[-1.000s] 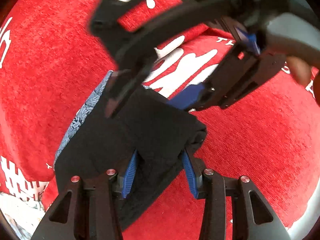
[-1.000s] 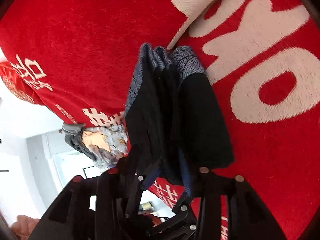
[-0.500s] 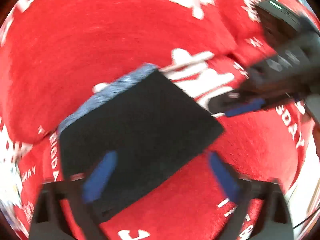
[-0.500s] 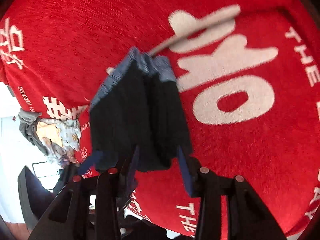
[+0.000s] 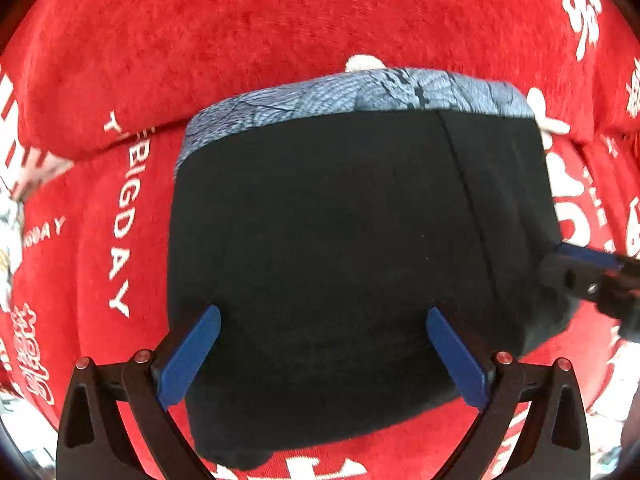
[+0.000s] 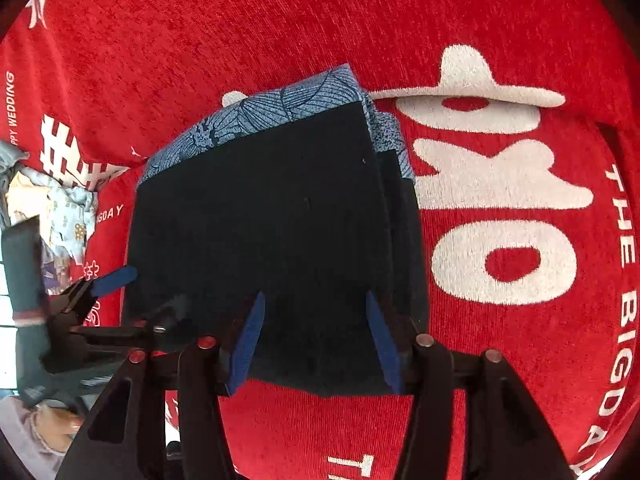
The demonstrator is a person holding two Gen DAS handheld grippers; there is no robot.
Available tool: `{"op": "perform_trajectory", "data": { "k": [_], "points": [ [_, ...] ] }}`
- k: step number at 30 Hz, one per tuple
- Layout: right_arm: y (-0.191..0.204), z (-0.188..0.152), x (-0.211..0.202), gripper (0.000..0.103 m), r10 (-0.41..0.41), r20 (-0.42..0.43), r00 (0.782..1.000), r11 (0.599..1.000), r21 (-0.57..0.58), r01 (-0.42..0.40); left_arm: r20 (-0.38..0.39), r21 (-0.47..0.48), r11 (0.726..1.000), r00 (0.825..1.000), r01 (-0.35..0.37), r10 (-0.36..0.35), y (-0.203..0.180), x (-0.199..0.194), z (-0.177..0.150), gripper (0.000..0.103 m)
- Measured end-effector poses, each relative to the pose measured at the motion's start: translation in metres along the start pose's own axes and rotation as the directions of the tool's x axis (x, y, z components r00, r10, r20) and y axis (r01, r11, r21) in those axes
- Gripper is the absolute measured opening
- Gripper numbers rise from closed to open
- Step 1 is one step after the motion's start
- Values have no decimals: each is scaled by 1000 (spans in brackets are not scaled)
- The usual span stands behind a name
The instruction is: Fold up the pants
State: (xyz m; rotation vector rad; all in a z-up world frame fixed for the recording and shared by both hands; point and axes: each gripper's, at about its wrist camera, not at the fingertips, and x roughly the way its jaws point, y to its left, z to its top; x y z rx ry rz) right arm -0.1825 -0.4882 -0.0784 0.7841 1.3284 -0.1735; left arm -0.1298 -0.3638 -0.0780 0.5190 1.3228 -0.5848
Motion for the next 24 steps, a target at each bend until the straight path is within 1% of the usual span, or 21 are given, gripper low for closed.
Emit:
{"op": "perform_trajectory", "data": {
  "k": [2, 4, 6, 10, 11, 15, 16, 17, 18, 19, 20, 21, 23, 24],
  "points": [
    [2, -1, 1, 57, -13, -1, 1000, 1000, -13, 13, 6, -16, 1000, 1000, 0, 0, 1, 2, -2, 103],
    [7, 0, 2, 58, -24, -6, 1000, 999, -30, 24, -9, -46, 999, 1000, 21, -21, 5, 5, -2, 103],
    [8, 0, 0, 59, -35, -12, 999, 999, -39, 35, -32, -56, 998, 999, 25, -26, 7, 8, 2, 103],
    [10, 0, -1, 59, -43, -17, 999, 999, -34, 42, -48, -62, 998, 999, 11, -14, 4, 10, 3, 103],
    [18, 1, 1, 59, -43, -18, 999, 999, -34, 42, -45, -70, 998, 999, 10, -13, 4, 9, 2, 103],
    [16, -2, -2, 59, -47, -29, 998, 999, -27, 47, -37, -83, 997, 999, 1, -5, 7, 11, 5, 103],
    [13, -3, -3, 61, -54, -34, 998, 998, -23, 53, -43, -81, 997, 999, -1, -3, 8, 10, 6, 103],
    [10, -3, -4, 69, -64, -45, 997, 998, -16, 63, -48, -81, 997, 999, 4, -8, 11, 8, 9, 103],
    [5, -4, -4, 72, -68, -60, 996, 998, 4, 68, -53, -80, 997, 998, 12, -16, 12, 5, 11, 103],
    [-2, -6, -7, 73, -44, -53, 998, 998, 34, 46, -49, -78, 997, 998, 23, -27, 16, -1, 14, 103],
    [-10, -8, -13, 73, -19, -33, 999, 998, 58, 21, -28, -75, 997, 999, 26, -28, 21, -7, 18, 103],
    [-17, -8, -22, 73, -3, 7, 1000, 997, 80, 2, -12, -75, 997, 1000, 24, -25, 26, -12, 20, 103],
    [-28, -4, -33, 77, -1, 57, 998, 995, 99, -4, 17, -99, 995, 1000, 21, -19, 46, -20, 30, 103],
    [-33, 2, -36, 78, 7, 76, 997, 993, 114, -15, 12, -125, 992, 1000, 22, -20, 59, -19, 35, 103]
  ]
}}
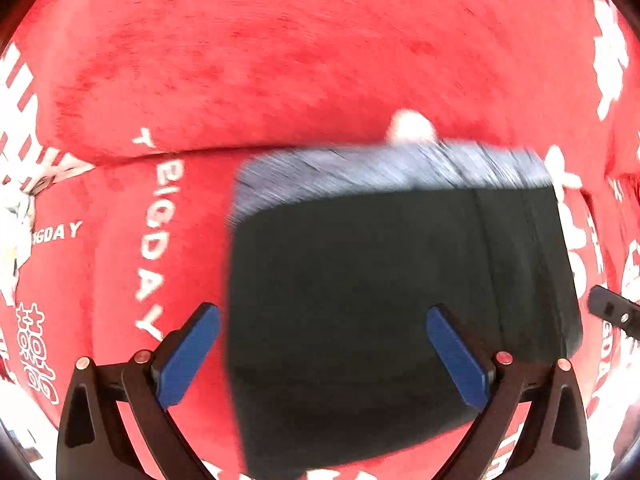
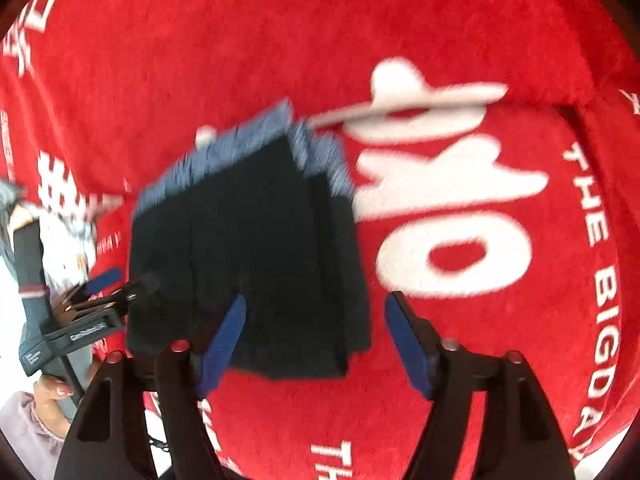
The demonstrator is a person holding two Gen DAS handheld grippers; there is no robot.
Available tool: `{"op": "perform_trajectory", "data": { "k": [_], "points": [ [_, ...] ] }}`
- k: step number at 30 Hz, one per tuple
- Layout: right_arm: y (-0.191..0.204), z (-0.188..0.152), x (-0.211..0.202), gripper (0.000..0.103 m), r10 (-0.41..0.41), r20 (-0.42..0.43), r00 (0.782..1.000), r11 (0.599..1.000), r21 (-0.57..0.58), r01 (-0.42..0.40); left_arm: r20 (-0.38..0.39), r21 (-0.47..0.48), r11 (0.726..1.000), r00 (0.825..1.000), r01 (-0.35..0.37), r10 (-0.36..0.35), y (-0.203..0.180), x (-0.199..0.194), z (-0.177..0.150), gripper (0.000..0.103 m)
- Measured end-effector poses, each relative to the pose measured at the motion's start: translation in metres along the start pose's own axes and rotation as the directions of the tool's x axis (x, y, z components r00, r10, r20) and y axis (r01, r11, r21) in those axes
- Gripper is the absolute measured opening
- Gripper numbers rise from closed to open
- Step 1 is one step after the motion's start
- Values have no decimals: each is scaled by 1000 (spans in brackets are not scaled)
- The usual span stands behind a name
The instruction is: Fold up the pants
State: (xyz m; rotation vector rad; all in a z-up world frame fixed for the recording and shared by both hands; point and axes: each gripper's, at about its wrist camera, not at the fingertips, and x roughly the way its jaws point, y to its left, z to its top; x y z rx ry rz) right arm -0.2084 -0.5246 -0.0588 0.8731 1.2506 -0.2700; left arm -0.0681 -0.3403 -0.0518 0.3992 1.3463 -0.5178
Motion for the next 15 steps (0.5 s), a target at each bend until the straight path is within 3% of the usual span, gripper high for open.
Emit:
{"op": "perform_trajectory", "data": {
  "k": [5, 8, 11, 15],
  "points": [
    [-1, 36, 9, 79, 41, 0, 999, 999, 27, -41, -56, -148, 988, 998, -33, 25, 62, 22, 19, 103],
    [9, 40, 28, 79, 2, -46, 999, 1000, 0, -2, -110, -171, 985, 993, 19, -38, 69, 41, 16, 103],
    [14, 29, 58, 80, -65, -146, 987, 998, -34, 60, -96, -142, 990, 995, -1, -13, 63, 41, 12, 103],
    [8, 14, 57, 82, -11, -130, 991, 1000, 15, 13, -98, -157, 987, 995, 10, -26, 65, 41, 10, 103]
  ]
}}
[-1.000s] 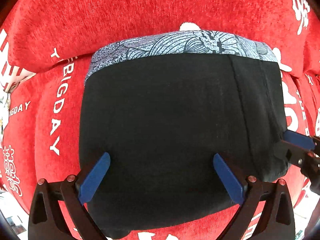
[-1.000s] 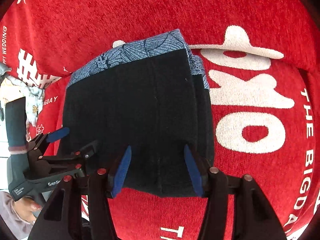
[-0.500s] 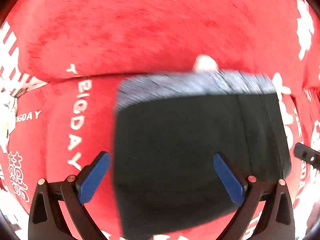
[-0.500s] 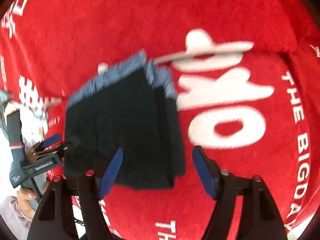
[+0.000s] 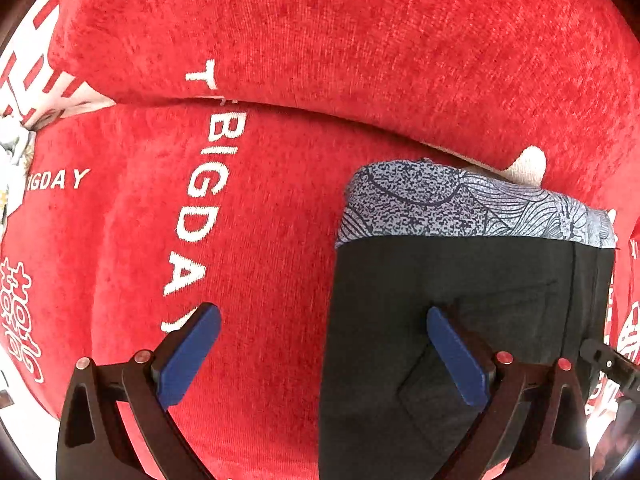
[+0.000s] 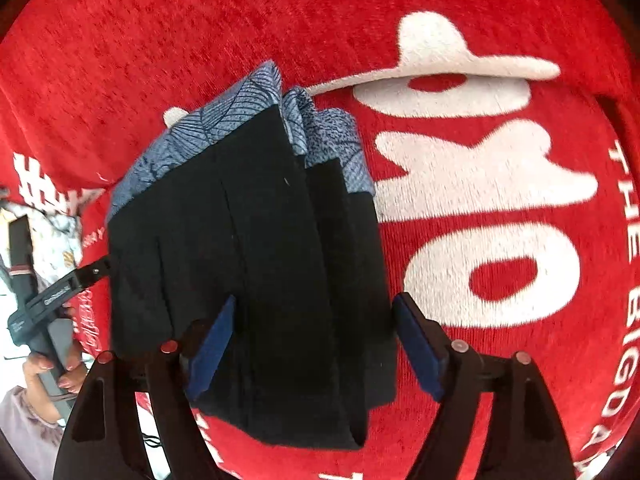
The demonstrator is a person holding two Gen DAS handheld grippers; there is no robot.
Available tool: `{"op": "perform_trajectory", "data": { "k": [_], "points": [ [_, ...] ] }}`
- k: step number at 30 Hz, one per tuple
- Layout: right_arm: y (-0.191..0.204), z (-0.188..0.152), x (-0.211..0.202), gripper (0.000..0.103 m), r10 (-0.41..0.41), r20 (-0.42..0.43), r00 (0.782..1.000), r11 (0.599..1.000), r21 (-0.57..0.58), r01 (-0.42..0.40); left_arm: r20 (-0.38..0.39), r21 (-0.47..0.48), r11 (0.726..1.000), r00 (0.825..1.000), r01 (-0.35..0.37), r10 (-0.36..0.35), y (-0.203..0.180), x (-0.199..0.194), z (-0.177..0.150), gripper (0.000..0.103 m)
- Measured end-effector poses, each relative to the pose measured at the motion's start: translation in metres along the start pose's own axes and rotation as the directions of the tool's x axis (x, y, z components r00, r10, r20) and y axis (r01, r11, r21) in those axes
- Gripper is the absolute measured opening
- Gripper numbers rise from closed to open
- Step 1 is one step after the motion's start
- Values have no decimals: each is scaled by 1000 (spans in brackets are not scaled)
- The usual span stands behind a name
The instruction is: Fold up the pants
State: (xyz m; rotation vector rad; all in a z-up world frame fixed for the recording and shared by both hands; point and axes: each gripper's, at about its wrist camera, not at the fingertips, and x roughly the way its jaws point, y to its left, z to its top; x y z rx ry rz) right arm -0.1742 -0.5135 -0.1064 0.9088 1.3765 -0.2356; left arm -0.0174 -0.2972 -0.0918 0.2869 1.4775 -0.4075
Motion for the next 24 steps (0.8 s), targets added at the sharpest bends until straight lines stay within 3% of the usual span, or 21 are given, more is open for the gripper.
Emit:
{"op": "perform_trajectory", "data": {
  "k": [10, 24],
  "points": [
    [-18, -18, -13, 85, 77, -3, 997, 997, 4, -77, 2, 10, 1000, 1000, -7, 7, -8, -5, -2, 103],
    [-14, -15, -8, 86, 98, -12, 995, 995, 8, -98, 12, 8, 1000, 1000, -14, 14, -6, -1, -5, 103]
  ]
}}
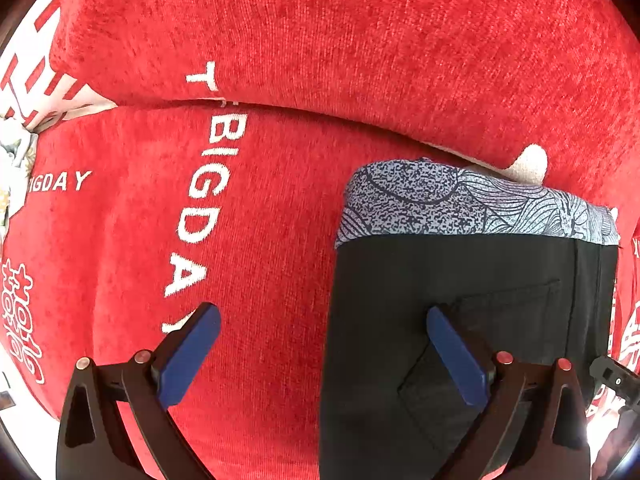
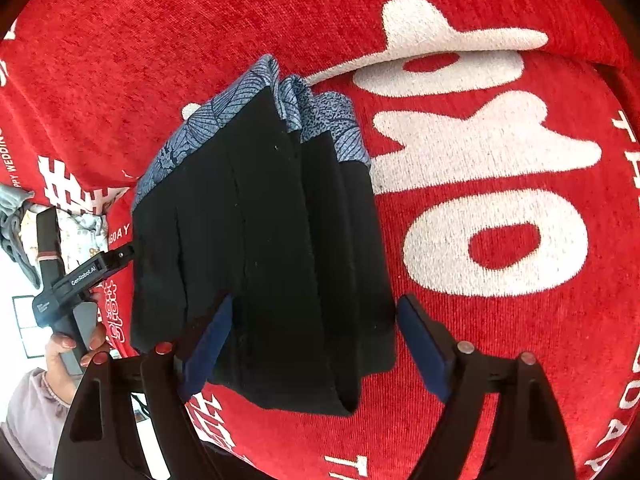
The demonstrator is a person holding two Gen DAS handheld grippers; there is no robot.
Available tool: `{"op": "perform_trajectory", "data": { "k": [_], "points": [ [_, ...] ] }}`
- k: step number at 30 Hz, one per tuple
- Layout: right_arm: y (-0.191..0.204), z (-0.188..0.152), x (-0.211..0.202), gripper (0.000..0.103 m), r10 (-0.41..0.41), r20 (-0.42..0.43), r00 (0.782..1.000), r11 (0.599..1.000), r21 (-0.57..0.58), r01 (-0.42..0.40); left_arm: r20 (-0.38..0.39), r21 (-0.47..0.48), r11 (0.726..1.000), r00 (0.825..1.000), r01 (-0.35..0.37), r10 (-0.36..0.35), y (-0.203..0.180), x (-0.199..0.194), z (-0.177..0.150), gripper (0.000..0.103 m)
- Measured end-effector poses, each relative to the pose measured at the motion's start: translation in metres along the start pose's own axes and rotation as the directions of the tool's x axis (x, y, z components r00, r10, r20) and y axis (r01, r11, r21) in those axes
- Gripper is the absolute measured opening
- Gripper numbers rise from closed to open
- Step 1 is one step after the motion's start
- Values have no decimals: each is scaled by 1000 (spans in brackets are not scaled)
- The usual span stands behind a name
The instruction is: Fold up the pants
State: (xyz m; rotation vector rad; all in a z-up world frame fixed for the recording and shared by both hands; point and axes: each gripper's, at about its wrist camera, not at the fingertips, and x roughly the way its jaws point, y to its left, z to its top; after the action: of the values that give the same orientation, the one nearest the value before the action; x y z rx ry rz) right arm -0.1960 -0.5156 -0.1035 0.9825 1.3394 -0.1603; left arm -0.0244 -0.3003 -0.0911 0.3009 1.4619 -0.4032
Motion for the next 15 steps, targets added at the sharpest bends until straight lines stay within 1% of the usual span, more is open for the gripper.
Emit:
{"op": "perform_trajectory", "data": {
  "k": [7, 13, 15],
  "points": [
    [-5, 0, -4, 86, 28, 3, 1000, 1000, -1, -28, 0, -8, 1000, 1000, 2, -2, 2, 2, -1, 103],
    [-15, 0, -9, 86, 83, -2, 997, 997, 4, -83, 5, -17, 1000, 1000, 5, -5, 3, 5, -3, 103],
    [-18, 1, -10, 89, 102, -2, 995, 995, 11, -102, 6, -25, 1000, 1000, 10, -10, 3, 6, -4, 103]
  ]
}}
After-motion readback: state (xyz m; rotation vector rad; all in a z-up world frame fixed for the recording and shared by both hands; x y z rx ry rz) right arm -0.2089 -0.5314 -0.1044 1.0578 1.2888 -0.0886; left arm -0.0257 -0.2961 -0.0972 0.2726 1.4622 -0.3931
